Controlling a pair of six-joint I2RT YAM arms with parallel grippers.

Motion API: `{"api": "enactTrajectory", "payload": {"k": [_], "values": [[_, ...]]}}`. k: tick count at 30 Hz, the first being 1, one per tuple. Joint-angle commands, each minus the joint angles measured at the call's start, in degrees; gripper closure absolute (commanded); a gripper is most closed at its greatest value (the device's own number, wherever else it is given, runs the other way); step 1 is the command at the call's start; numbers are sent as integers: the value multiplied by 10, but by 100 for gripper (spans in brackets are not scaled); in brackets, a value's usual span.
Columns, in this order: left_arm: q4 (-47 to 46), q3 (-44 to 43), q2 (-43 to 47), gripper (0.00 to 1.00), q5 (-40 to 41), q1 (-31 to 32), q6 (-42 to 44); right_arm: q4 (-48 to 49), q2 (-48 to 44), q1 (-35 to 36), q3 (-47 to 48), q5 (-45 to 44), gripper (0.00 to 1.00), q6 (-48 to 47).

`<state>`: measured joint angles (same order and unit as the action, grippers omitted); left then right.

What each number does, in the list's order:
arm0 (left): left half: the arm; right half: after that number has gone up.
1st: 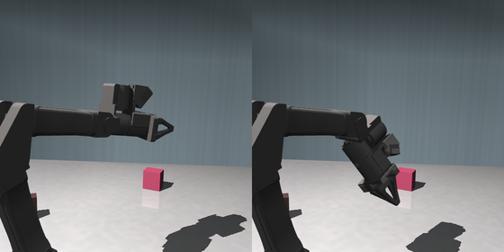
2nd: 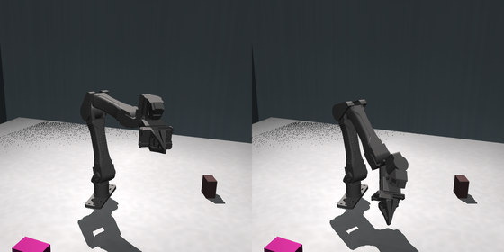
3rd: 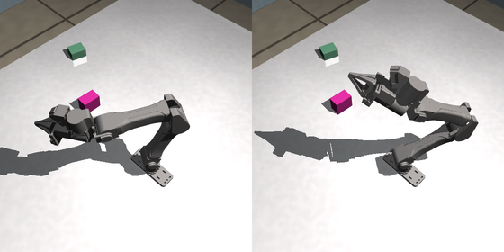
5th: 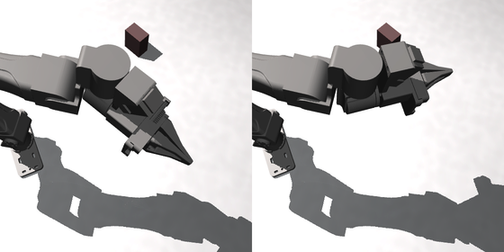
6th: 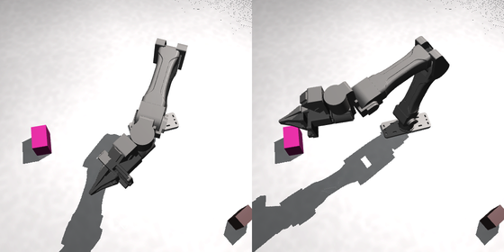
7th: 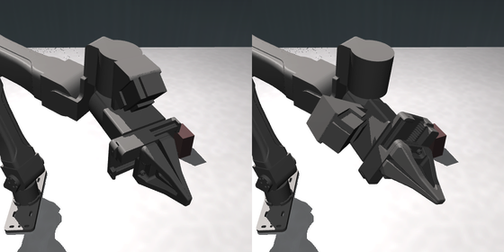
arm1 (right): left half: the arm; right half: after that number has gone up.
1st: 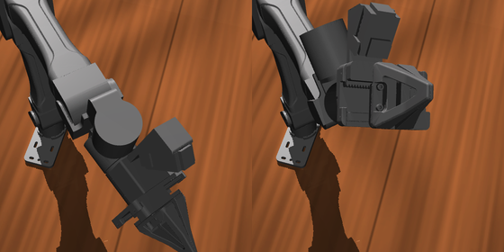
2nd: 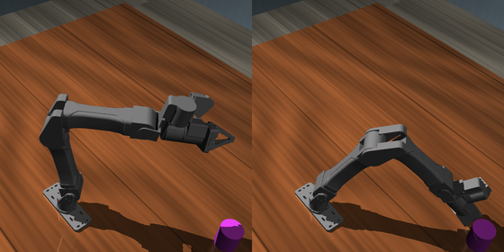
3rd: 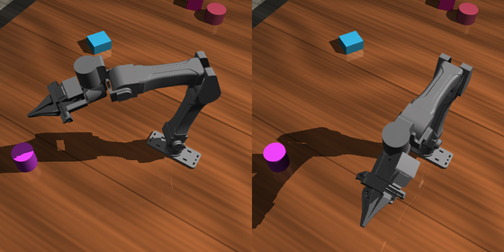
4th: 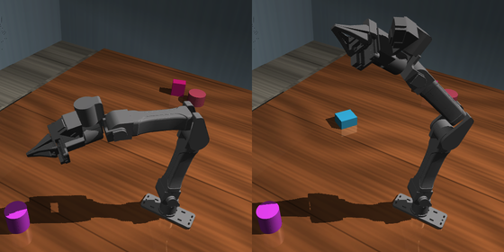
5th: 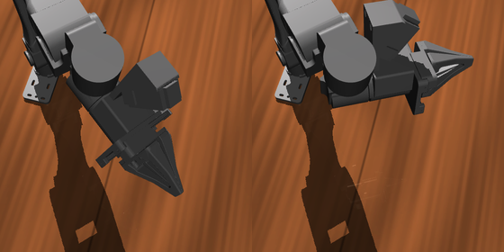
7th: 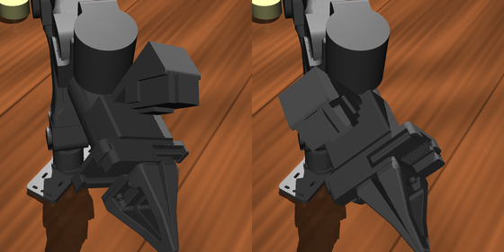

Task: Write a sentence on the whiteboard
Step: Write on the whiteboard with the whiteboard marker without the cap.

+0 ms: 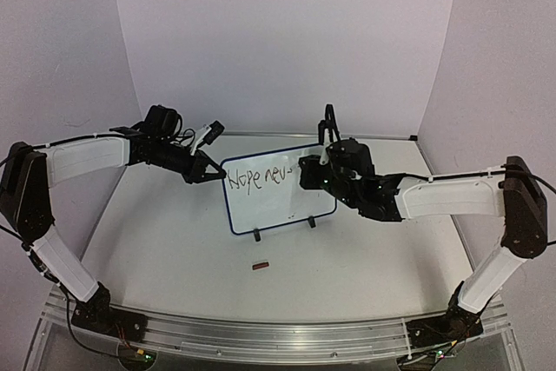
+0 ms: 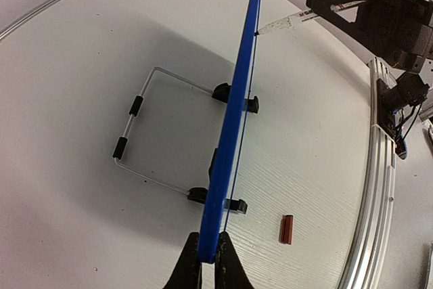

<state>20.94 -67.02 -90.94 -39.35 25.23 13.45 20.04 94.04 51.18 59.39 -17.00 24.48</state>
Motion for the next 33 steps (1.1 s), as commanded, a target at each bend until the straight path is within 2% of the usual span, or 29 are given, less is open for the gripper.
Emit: {"api": "enactTrajectory", "payload": {"k": [1, 33], "values": [[3, 0, -13, 100, 37, 4, 23, 27, -5, -1, 23, 10, 100, -5], [3, 0, -12, 100, 38, 4, 23, -5, 20, -1, -13, 25, 100, 29]]}}
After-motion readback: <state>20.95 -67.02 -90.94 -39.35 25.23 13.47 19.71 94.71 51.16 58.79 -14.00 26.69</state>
